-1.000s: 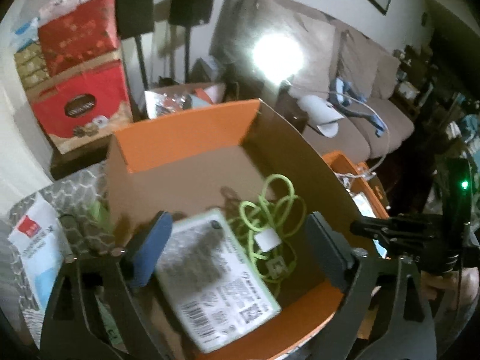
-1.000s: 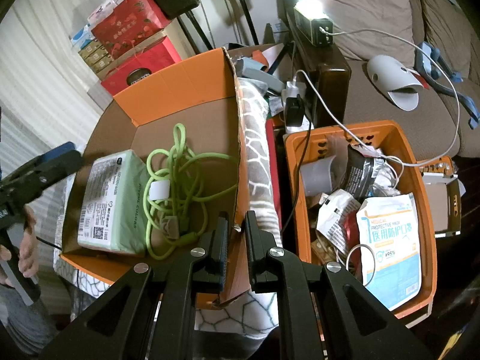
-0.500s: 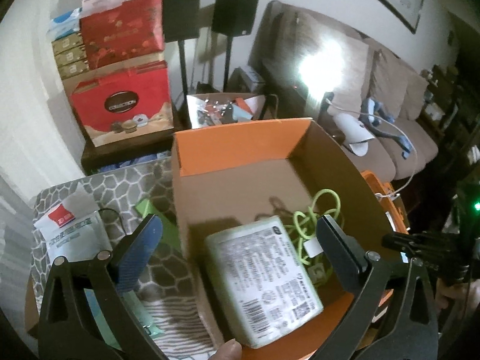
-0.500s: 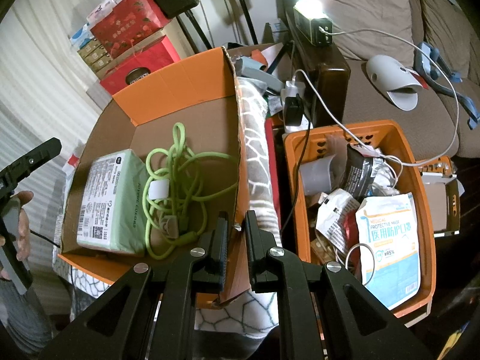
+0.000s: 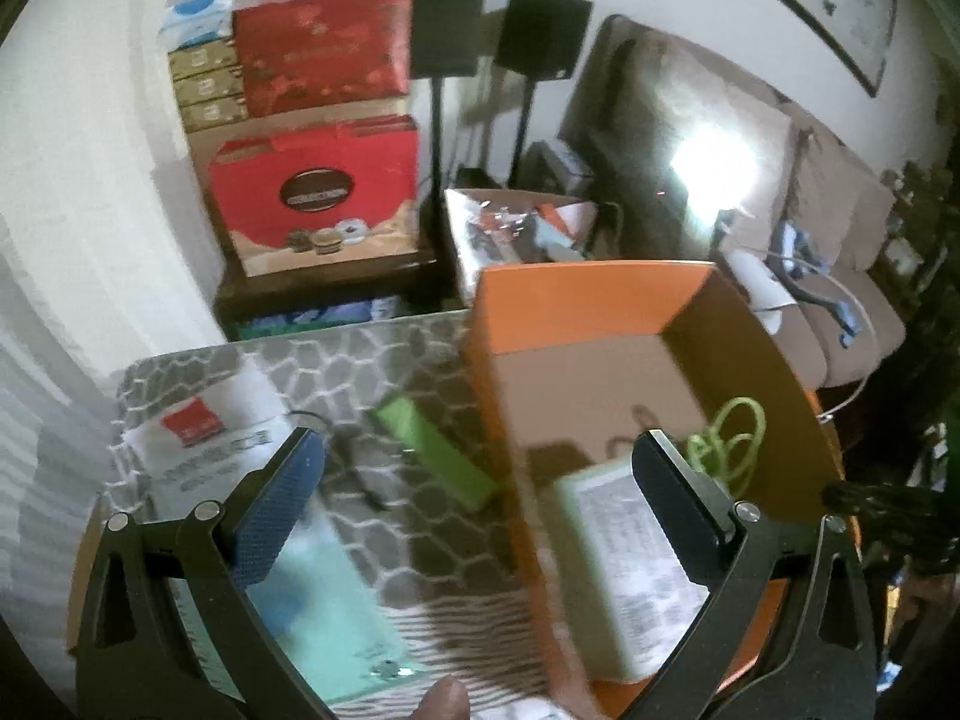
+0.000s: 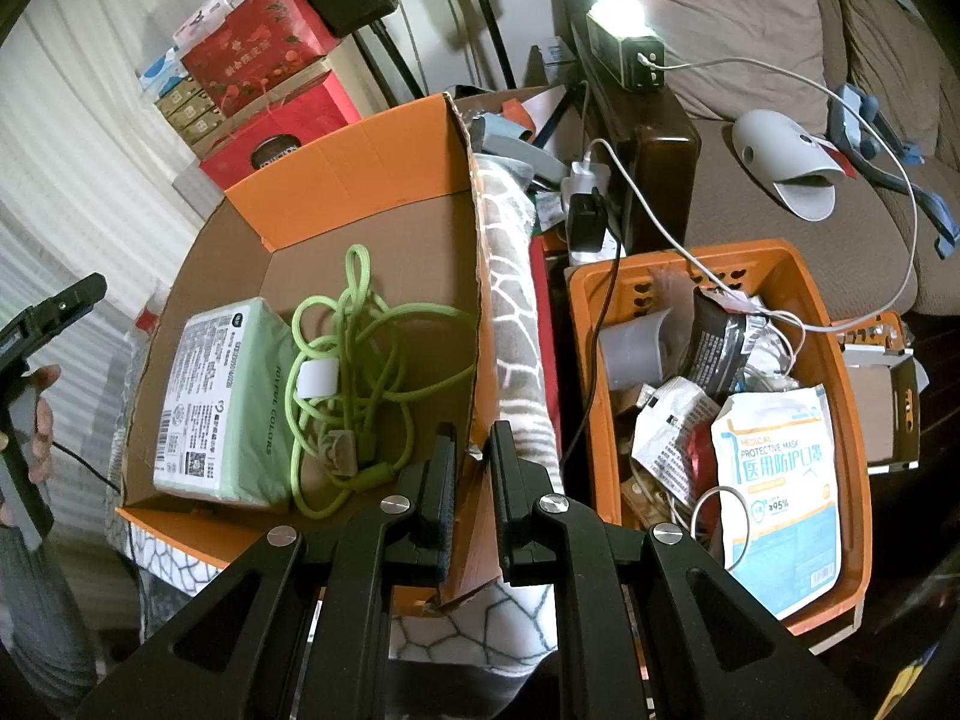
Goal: Organize objects
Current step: 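Move the left gripper back to the cushion toward the black cable's loose end, then grasp the loose end of the black cable with the left gripper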
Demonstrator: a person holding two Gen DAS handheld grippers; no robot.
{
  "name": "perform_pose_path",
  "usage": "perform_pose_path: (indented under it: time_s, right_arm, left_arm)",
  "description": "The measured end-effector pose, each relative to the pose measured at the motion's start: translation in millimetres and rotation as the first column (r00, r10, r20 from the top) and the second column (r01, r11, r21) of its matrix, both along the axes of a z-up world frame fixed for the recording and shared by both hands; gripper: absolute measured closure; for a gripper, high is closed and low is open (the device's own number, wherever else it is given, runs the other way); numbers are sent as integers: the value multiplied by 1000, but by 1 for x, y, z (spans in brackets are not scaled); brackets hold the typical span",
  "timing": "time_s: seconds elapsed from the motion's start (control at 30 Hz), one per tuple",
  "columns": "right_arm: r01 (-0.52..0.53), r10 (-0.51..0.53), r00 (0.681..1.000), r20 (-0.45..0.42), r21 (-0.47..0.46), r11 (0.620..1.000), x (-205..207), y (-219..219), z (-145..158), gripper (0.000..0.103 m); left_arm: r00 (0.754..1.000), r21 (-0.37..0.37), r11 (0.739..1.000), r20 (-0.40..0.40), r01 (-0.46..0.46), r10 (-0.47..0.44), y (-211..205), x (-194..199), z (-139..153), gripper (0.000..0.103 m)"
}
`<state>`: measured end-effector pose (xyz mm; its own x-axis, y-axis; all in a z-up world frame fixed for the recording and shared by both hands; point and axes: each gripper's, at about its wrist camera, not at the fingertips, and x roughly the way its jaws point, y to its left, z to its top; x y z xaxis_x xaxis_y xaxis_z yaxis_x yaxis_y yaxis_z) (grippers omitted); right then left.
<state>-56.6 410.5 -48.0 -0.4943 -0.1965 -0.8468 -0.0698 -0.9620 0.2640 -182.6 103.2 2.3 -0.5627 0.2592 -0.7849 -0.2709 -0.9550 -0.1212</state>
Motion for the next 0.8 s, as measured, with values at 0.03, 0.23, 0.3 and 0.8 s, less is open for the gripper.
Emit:
perform_pose_path:
  time_s: [0.03,0.23,0.3,0.8]
  right_arm:
    - [0,0,1000,0,0,1000,0,0,0,93]
    - [0,0,1000,1,0,1000,0,0,0,93]
    - [0,0,1000,0,0,1000,0,0,0,93]
    - [1,-1,1000,1,1,1000,1,0,-1,93]
  left_arm:
    - [1000,-5,1000,9,-8,8,-5,-3,-2,0]
    - [992,27,995,83,-95,92,-45,-23,-21,0]
    - [988,38,993,113,-112,107,-56,-30,-29,0]
    - [960,25,986,236,-165,154,-86,-54,-80,11]
